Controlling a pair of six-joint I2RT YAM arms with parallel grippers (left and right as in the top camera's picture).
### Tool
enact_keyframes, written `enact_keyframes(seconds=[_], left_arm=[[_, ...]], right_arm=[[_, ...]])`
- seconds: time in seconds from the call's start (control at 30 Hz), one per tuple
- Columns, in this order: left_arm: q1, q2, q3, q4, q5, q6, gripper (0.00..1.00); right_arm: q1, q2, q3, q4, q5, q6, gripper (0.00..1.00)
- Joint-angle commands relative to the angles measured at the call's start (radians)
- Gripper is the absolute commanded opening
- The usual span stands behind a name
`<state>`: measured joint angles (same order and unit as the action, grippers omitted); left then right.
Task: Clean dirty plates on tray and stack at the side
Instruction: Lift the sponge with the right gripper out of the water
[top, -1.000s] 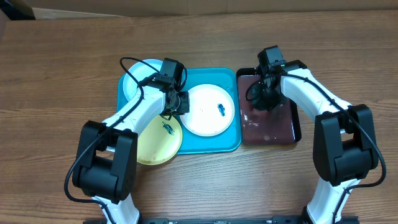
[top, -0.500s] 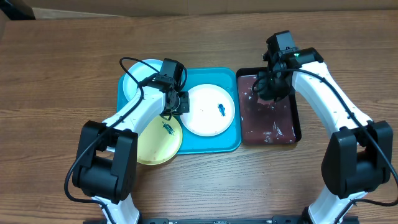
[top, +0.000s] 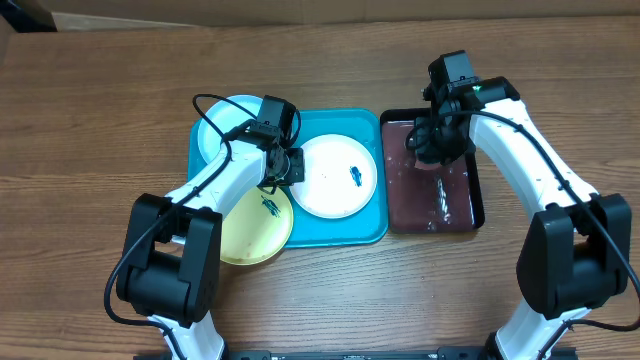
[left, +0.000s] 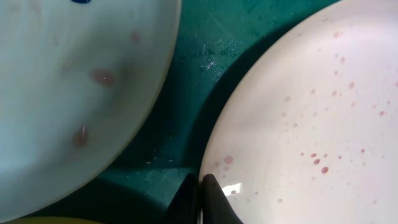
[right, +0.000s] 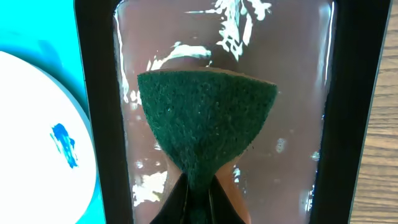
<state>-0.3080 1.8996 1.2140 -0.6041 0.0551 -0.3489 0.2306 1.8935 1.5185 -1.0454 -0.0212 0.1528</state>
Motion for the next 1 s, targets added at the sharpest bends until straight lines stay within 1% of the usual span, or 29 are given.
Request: enact_keyframes(seconds=[0.0, 0.03, 0.2, 0.3, 0.37, 0.43, 0.53, 0.63, 0.7, 0.8, 0.97], left_arm=[[0.001, 0.010, -0.010, 0.004, -0.019, -0.007, 0.04], [0.005, 0.010, -0.010, 0.004, -0.024, -0.006, 0.04], [0.008, 0.010, -0.010, 0.007, -0.032, -0.006, 0.04], [0.008, 0.010, -0.010, 0.008, -0.032, -0.007, 0.04], [0.008, 0.010, -0.010, 0.008, -0.029, -0.007, 0.04], [0.008, 0.010, -0.010, 0.008, -0.029, -0.007, 0.04], [0.008, 0.010, -0.010, 0.015, -0.030, -0.008, 0.04], [0.008, 0.010, -0.010, 0.015, -0.041, -0.045, 0.04], [0.008, 0.010, -0.010, 0.015, -0.041, -0.072, 0.04], [0.008, 0.010, -0.010, 0.016, -0.042, -0.117, 0.04], [0.008, 0.010, -0.010, 0.014, -0.066, -0.128, 0.04]], right_arm=[[-0.002, -0.021, 0.022, -0.003, -0.047, -0.003, 0.04], [0.000, -0.021, 0.019, -0.006, -0.071, -0.003, 0.04], [0.016, -0.021, -0.043, 0.003, -0.045, -0.003, 0.04], [0.021, -0.019, -0.160, 0.132, 0.031, -0.003, 0.04], [0.021, -0.019, -0.183, 0.157, 0.059, -0.003, 0.04], [0.018, -0.023, -0.161, 0.130, 0.057, 0.024, 0.04], [0.015, -0.031, -0.075, 0.055, 0.054, 0.037, 0.04], [0.018, -0.033, 0.045, -0.055, 0.053, 0.030, 0.04], [0.023, -0.033, 0.093, -0.101, 0.053, 0.031, 0.04], [0.031, -0.032, 0.103, -0.117, 0.053, 0.032, 0.04], [0.031, -0.032, 0.024, -0.087, 0.054, 0.035, 0.04]])
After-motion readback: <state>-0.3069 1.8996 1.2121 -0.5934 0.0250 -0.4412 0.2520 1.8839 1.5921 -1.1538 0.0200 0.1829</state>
